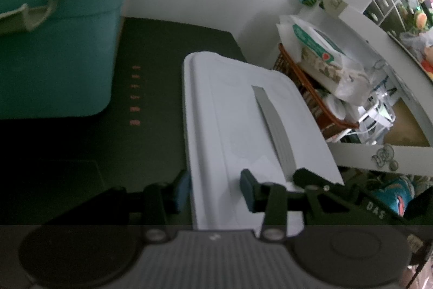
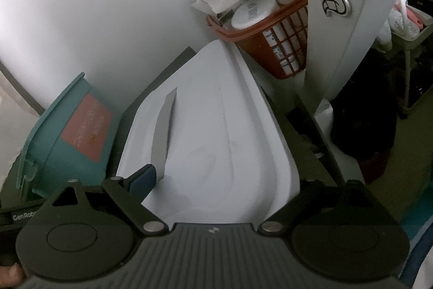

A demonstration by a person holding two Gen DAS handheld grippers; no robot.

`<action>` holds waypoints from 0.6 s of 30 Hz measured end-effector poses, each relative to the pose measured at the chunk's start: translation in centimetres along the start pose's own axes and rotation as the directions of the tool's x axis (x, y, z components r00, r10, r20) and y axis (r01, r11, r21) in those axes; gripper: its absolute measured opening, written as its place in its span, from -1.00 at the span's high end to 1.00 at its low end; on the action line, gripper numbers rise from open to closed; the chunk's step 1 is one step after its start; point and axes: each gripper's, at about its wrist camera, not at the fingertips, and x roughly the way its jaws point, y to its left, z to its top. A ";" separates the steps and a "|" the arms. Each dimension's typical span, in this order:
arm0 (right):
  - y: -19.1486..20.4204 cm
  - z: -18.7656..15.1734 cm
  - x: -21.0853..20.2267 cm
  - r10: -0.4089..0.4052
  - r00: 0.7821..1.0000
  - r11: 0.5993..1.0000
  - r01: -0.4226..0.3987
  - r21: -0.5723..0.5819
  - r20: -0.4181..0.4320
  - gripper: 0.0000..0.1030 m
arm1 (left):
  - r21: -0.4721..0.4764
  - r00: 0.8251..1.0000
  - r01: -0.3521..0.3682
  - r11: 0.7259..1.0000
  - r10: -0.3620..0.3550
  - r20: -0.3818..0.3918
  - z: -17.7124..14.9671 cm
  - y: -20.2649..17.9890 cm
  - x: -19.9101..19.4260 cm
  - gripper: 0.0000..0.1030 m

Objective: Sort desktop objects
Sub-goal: 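Close the right tool on the white lid's edge and lift it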

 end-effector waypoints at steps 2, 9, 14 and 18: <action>-0.1 0.0 -0.1 0.000 1.000 1.000 0.000 0.004 0.002 -0.82 | 0.001 1.000 0.002 1.000 -0.002 0.000 -0.2 0.4 -0.3 0.13; -0.4 0.0 -0.3 0.002 1.000 1.000 -0.002 0.017 0.010 -0.77 | 0.025 1.000 -0.008 1.000 0.008 0.006 -0.2 -0.1 0.2 0.12; -1.1 0.4 -0.8 0.024 1.000 0.996 -0.025 0.080 0.011 -0.46 | 0.031 1.000 -0.016 0.999 0.015 0.011 -0.6 0.3 -0.4 0.12; -0.9 0.5 -1.6 0.024 0.999 0.996 -0.026 0.082 0.026 -0.24 | 0.041 1.000 -0.025 0.999 0.024 0.012 -0.8 0.4 -0.7 0.11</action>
